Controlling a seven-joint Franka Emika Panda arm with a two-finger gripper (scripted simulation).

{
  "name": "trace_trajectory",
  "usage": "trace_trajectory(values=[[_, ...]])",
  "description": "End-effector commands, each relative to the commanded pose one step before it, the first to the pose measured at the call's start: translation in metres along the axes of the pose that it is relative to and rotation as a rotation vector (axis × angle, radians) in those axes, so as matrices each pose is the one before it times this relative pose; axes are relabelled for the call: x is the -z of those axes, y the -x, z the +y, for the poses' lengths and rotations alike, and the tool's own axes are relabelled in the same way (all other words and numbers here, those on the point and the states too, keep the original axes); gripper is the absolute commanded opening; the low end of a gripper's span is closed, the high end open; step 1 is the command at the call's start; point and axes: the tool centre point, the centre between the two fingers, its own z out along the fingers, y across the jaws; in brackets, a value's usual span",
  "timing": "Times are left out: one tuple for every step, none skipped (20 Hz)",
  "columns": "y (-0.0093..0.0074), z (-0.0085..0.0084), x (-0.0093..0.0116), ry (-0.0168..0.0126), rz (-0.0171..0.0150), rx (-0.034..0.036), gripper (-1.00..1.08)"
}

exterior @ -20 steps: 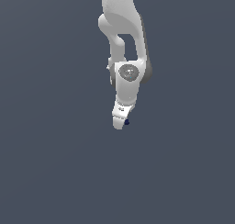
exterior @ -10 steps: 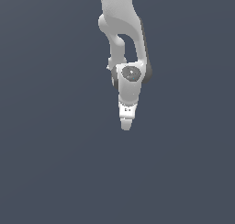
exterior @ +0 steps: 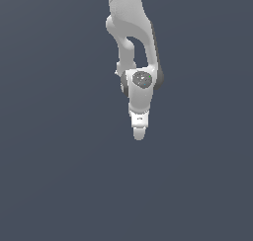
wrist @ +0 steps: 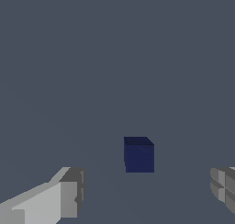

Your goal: Pick up the object and move it to a goal position.

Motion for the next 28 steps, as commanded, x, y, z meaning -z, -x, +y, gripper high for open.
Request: trace_trajectory(values=[[-0.00003, 0.00000, 0.00000, 0.00003, 0.00000, 0.00015, 1.00], [0.00002, -0.00001, -0.00033, 0.00000, 0.00000, 0.00000, 1.00], [0.00007, -0.00003, -0.00098, 0.00000, 0.00000, 0.00000, 1.00], [0.00011, -0.00005, -0.00164, 0.00000, 0.00000, 0.00000, 1.00], [-0.00024, -0.00011, -0.00229, 0.00000, -0.00004, 0.00069, 1.00], [0.00020, -0.00010, -0.00293, 0.00000, 0.00000, 0.00000, 1.00], [-0.00031, -0.00017, -0.00357, 0.00000, -0.00003, 0.00098, 1.00], [0.00027, -0.00014, -0.00418, 0.00000, 0.00000, 0.00000, 1.00], [-0.00024, -0.00020, -0.00479, 0.00000, -0.00001, 0.00098, 1.00], [-0.00005, -0.00018, -0.00537, 0.00001, 0.00000, 0.00069, 1.00], [-0.00007, -0.00013, -0.00529, 0.00002, 0.00001, 0.00069, 1.00], [-0.00012, -0.00006, -0.00459, 0.00005, 0.00001, 0.00069, 1.00], [0.00021, 0.00004, -0.00395, 0.00000, 0.00000, 0.00000, 1.00], [-0.00022, 0.00006, -0.00322, 0.00015, -0.00001, 0.00067, 1.00], [0.00011, 0.00013, -0.00267, 0.00000, 0.00000, 0.00000, 1.00], [0.00008, 0.00014, -0.00205, 0.00000, 0.00000, 0.00000, 1.00], [0.00005, 0.00012, -0.00145, 0.00000, 0.00000, 0.00000, 1.00], [0.00002, 0.00009, -0.00086, 0.00000, 0.00000, 0.00000, 1.00], [0.00001, 0.00003, -0.00029, 0.00000, 0.00000, 0.00000, 1.00], [0.00000, 0.00000, 0.00000, 0.00000, 0.00000, 0.00000, -1.00], [0.00000, 0.00000, 0.00000, 0.00000, 0.00000, 0.00000, -1.00], [0.00000, 0.00000, 0.00000, 0.00000, 0.00000, 0.00000, -1.00], [0.00000, 0.00000, 0.00000, 0.00000, 0.00000, 0.00000, -1.00], [0.00000, 0.00000, 0.00000, 0.00000, 0.00000, 0.00000, -1.00], [0.00000, 0.00000, 0.00000, 0.00000, 0.00000, 0.00000, -1.00], [0.00000, 0.00000, 0.00000, 0.00000, 0.00000, 0.00000, -1.00], [0.00000, 0.00000, 0.00000, 0.00000, 0.00000, 0.00000, -1.00], [0.00000, 0.00000, 0.00000, 0.00000, 0.00000, 0.00000, -1.00]])
